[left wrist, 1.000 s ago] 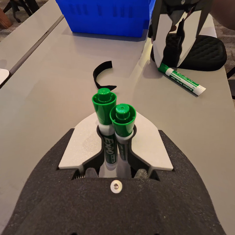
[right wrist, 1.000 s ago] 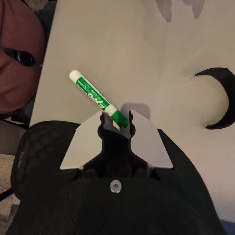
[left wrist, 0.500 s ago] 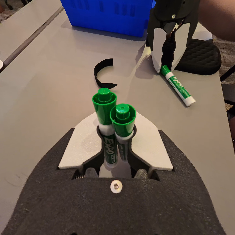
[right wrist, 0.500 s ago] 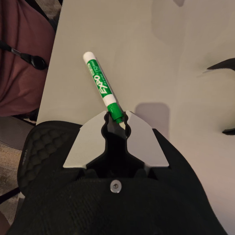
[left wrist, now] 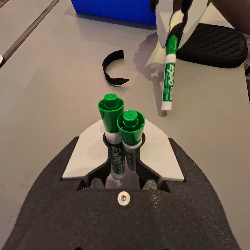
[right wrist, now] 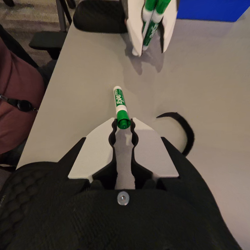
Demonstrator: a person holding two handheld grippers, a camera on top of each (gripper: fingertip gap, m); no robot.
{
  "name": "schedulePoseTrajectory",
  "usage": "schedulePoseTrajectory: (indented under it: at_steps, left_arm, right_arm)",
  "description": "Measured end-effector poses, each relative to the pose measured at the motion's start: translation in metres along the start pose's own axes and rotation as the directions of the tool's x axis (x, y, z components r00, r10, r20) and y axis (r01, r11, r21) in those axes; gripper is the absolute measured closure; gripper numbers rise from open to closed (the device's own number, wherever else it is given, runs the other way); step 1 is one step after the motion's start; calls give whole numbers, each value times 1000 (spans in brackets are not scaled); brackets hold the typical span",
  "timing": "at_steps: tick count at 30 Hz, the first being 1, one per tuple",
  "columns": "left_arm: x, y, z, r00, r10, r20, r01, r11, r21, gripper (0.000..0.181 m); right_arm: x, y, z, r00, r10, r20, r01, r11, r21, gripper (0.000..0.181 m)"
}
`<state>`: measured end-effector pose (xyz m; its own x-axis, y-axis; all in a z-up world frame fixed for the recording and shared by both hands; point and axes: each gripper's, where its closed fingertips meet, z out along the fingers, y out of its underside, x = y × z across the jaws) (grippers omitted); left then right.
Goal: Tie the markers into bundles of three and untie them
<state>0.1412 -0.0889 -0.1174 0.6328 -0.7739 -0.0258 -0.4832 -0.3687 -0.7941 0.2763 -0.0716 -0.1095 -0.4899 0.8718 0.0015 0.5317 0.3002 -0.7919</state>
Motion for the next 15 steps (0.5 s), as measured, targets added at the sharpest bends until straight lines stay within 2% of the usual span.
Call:
schedulePoseTrajectory:
  at_steps: [10, 15]
  left_arm:
    - [5, 6, 7, 1000, 2, -25, -2, 1000, -30, 140]
    - [9, 6, 12, 999, 20, -37, -22, 998, -60, 141]
  right_arm:
    - [32, -82, -36, 998, -24, -49, 33, 980, 197, 161]
    - [47, -118, -38, 997, -39, -60, 49, 982, 184, 161]
